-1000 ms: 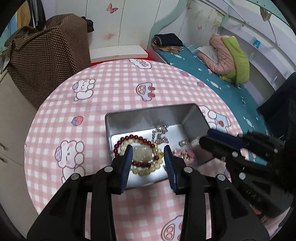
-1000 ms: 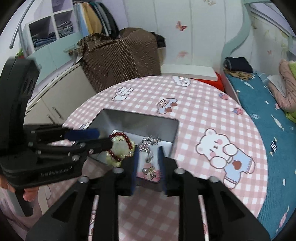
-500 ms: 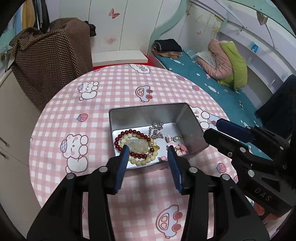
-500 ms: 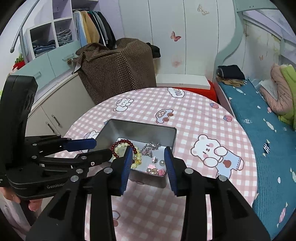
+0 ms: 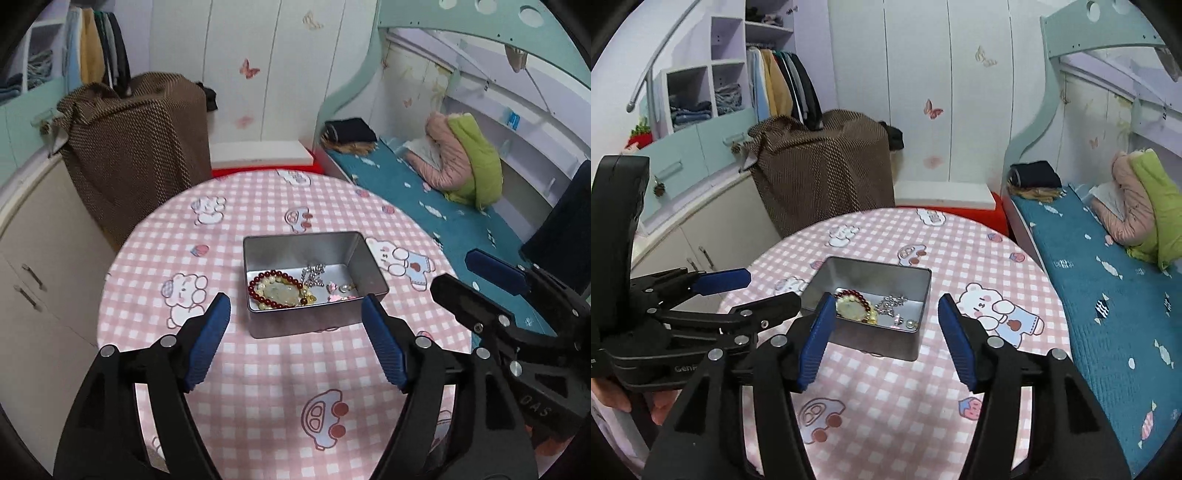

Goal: Organize jewelry

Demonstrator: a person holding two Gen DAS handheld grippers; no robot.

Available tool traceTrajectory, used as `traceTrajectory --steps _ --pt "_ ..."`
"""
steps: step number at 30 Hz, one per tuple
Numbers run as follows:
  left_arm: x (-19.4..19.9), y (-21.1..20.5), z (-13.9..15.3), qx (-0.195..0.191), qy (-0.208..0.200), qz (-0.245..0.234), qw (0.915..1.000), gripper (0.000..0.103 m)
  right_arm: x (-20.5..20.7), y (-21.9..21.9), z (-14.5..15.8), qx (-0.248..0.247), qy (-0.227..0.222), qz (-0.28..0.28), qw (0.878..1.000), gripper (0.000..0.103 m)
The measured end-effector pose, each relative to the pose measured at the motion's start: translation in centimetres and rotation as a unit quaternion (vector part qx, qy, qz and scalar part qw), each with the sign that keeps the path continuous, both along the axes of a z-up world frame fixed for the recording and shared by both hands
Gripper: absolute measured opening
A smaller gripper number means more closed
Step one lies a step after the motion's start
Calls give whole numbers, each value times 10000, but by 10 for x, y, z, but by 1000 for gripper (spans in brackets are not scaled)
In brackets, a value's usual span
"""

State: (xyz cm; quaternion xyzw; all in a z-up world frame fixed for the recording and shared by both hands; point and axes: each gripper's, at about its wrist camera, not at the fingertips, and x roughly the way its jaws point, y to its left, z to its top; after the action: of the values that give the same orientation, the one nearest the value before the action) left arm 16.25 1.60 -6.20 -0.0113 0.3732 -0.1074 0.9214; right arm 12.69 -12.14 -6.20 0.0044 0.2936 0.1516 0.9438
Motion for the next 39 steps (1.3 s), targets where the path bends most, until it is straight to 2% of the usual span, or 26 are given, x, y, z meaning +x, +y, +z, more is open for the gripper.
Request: traceTrajectory --steps 5,12,16,18,27,39 --pt "-22 0 19 63 -336 146 9993 80 -22 -5 14 45 -289 -112 9995 64" --pt "-52 -1 42 170 -793 228 9964 86 -47 -12 31 145 -697 -283 9971 79" --pt "-66 -2 54 193 -1041 285 9940 87 -60 -14 42 155 -970 -372 9945 85" --pt "-75 -3 63 239 -1216 324 9918 87 -66 -15 47 157 -1107 -428 9928 91" --pt "-101 -7 91 330 -1878 435 9807 90 -88 -24 67 203 -1658 -617 9840 95" --pt "-128 -19 111 396 -2354 458 9700 90 -111 -37 79 354 -2079 -704 9750 95"
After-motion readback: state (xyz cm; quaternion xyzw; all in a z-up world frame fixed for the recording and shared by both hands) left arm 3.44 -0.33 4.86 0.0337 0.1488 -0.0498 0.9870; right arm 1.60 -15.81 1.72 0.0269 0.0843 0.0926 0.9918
